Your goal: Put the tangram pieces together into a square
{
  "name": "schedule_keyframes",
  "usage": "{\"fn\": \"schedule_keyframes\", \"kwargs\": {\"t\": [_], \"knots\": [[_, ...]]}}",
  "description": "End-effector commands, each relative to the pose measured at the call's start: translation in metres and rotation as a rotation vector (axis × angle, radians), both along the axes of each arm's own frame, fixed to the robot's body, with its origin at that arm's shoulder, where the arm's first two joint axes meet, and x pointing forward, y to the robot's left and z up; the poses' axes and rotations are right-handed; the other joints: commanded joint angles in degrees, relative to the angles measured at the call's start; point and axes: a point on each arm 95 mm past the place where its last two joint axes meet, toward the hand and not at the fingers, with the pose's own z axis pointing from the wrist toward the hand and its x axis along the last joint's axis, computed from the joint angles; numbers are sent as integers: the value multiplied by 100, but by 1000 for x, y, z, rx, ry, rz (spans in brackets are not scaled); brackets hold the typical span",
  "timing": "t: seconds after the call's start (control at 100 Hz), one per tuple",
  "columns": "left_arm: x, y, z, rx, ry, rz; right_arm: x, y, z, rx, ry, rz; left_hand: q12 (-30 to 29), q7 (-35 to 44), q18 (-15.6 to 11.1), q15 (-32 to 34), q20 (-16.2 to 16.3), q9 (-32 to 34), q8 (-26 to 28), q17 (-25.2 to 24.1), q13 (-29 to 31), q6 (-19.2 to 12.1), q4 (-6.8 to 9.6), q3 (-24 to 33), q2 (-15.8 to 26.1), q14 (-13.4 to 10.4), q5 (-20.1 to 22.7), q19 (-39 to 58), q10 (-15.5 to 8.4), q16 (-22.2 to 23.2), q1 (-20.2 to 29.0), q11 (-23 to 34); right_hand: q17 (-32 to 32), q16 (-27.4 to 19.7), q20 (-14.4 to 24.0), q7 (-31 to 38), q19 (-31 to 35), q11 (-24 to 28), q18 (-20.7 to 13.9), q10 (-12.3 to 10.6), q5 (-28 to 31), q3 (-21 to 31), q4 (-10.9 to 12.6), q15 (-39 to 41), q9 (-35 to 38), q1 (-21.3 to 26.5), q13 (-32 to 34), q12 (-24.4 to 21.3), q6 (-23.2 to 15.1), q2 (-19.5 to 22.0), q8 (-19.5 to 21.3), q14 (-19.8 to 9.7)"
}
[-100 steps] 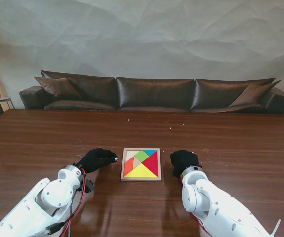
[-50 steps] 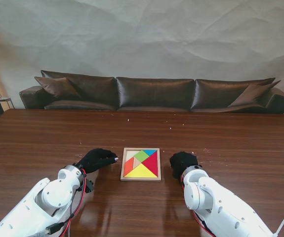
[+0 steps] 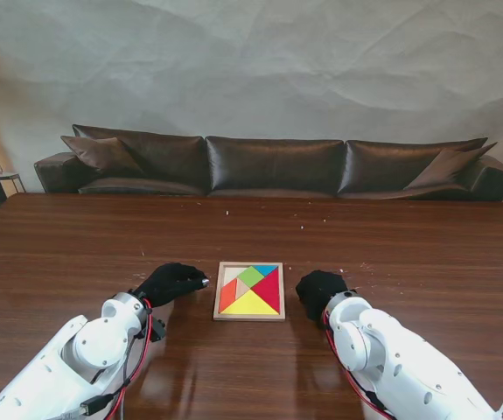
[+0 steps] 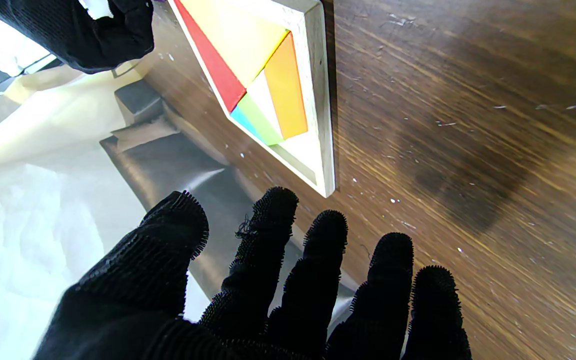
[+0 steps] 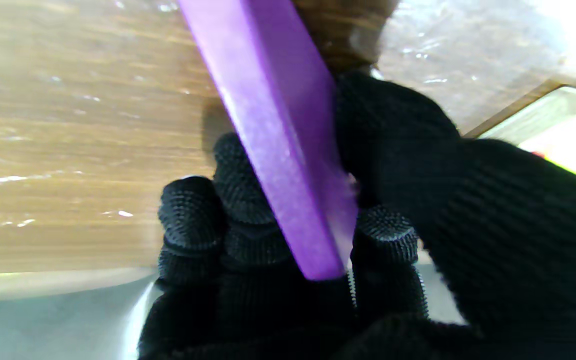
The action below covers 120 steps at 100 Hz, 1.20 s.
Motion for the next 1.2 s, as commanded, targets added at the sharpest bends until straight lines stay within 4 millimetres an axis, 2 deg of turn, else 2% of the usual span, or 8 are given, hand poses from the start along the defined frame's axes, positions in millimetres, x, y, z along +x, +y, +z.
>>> {"fn": "schedule_keyframes", "kwargs": {"t": [0.0,0.3,0.56,0.66,0.9,1.19], "knots": [[-1,-2,1,-4,11,-12,5,0,8,-4,1,15,-26,-12,17,80,103,81,22,2,-44,11,146,-158,279,89,97,13,63,71,150,-52,1869,116,146,192,164,75,-293,-671,181,459,126,302,463,618,117,65,-25,28,46,-420],[-1,-4,0,-3,22,-13,21,9,35,-36,-58,213,-25,-11,12,82,102,88,22,2,-42,5,145,-155,279,81,102,12,62,73,147,-49,1830,92,189,211,120,69,-328,-689,159,442,135,258,438,623,112,81,-52,46,53,-414],[-1,-4,-1,2,29,-11,32,34,51,-38,-151,413,-26,-11,20,79,101,84,22,-1,-48,13,145,-151,276,86,101,10,52,72,149,-51,1765,45,218,238,82,71,-367,-710,167,442,131,227,420,616,116,53,-109,35,25,-446],[-1,-4,-1,2,31,-8,34,46,53,-25,-176,483,-24,-14,15,80,101,88,22,4,-47,4,144,-153,276,83,95,12,54,72,141,-49,1736,16,224,242,63,64,-375,-693,147,428,131,198,396,615,111,30,-121,49,13,-404],[-2,-2,-1,8,37,-1,40,75,45,-16,-204,609,8,-10,18,87,106,178,22,19,-36,17,142,-151,282,74,107,21,99,76,144,0,1683,-64,229,259,12,22,-455,-655,112,374,135,121,289,579,118,-54,-163,94,-27,-514],[-3,2,-1,9,39,19,50,102,37,-4,-234,719,46,-10,19,95,112,190,22,29,-29,16,143,-151,278,81,106,28,102,79,147,2,1655,-145,199,274,-13,161,-573,-313,100,383,97,63,-687,492,122,123,-224,51,-96,-679]]}}
